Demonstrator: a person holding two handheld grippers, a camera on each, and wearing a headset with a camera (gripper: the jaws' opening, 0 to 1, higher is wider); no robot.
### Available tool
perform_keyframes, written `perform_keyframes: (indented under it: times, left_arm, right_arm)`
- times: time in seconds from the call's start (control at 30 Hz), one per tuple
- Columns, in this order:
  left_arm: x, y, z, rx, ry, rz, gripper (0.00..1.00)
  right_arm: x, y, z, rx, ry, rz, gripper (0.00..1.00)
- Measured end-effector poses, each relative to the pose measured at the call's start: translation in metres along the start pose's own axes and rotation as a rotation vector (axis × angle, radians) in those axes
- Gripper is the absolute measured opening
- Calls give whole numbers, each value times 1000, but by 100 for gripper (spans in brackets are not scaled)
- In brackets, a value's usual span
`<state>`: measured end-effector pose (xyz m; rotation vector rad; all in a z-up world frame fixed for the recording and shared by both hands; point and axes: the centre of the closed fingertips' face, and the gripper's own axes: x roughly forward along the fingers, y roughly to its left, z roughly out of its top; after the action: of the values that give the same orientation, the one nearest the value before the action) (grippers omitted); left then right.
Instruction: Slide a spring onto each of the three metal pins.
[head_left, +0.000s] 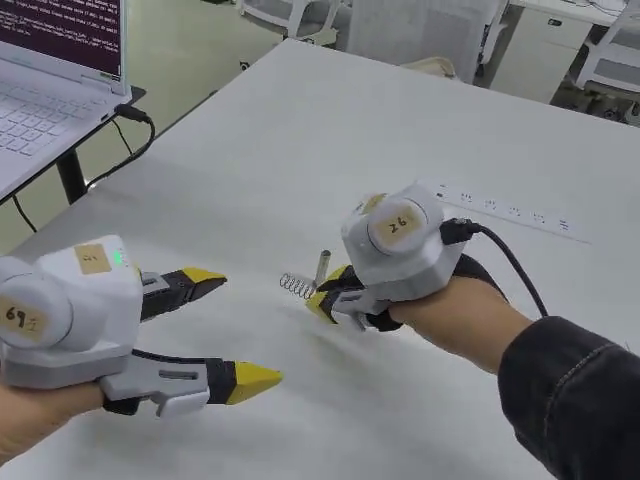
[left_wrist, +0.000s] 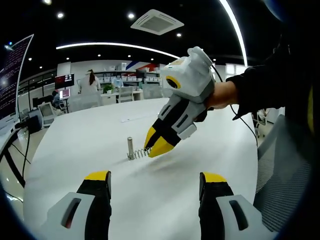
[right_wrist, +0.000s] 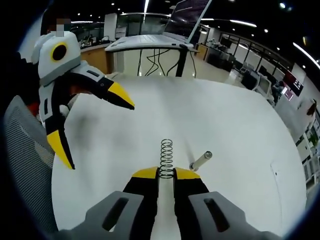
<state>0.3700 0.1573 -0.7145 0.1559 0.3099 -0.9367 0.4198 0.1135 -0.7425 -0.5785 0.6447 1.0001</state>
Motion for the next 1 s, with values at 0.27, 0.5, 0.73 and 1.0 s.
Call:
perform_keyframes:
  times: [0.27,0.5,0.73,1.0]
  left_arm:
    - [-1,-5,13,45,-9,-13,64]
    - [-2,-11,23,88,-16,-33,57]
    - [-2,-26,33,142,-28,-76,48]
    - [-5,-42,35,190,-28,-134,36]
  right_arm:
    - [-29,13,9,-68,-8,21,8]
    - [-52,29,10,-119,0,57,8]
    - [-69,45,8,-163,18,93,8]
    - [-79,62,5,-231,40,164,8]
